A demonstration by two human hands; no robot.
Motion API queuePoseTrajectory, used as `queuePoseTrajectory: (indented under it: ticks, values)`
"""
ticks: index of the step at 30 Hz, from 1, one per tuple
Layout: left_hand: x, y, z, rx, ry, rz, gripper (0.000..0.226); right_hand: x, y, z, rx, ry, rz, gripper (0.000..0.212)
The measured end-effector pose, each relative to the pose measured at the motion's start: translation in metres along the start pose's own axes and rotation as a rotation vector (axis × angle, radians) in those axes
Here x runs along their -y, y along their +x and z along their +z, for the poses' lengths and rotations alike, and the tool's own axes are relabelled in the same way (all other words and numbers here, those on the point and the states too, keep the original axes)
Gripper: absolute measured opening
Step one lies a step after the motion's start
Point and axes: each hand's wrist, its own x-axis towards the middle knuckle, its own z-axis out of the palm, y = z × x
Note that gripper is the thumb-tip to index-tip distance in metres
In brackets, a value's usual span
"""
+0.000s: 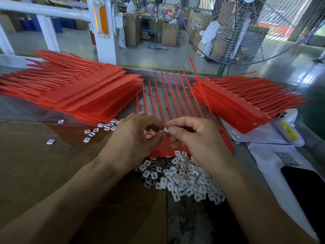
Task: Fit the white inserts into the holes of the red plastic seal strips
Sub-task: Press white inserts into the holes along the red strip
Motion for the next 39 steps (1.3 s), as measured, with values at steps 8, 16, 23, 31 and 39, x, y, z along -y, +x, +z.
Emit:
queuePoseTrajectory:
  ticks: [8,16,23,31,39]
  values:
    - [-0.001,0.000,0.001,-0.069,-0.054,-0.012,0.021,-0.002,0.001,0.003,-0.005,0.050,-0.035,0.019]
    - [-0.003,0.001,0.001,-0.078,-0.048,-0.020,0.009,-0.003,0.001,0.004,-0.038,0.008,-0.055,0.017]
    - [0.002,0.002,0.009,0.047,0.109,-0.214,0.012,-0.003,0.003,0.001,-0.139,-0.043,-0.051,0.017]
    - [0.005,0.006,0.015,0.085,0.185,-0.278,0.014,-0.004,0.004,0.000,-0.153,-0.064,-0.069,0.015]
    - [0.005,0.009,0.014,0.113,0.189,-0.284,0.018,-0.003,0.003,0.000,-0.136,-0.079,-0.076,0.015]
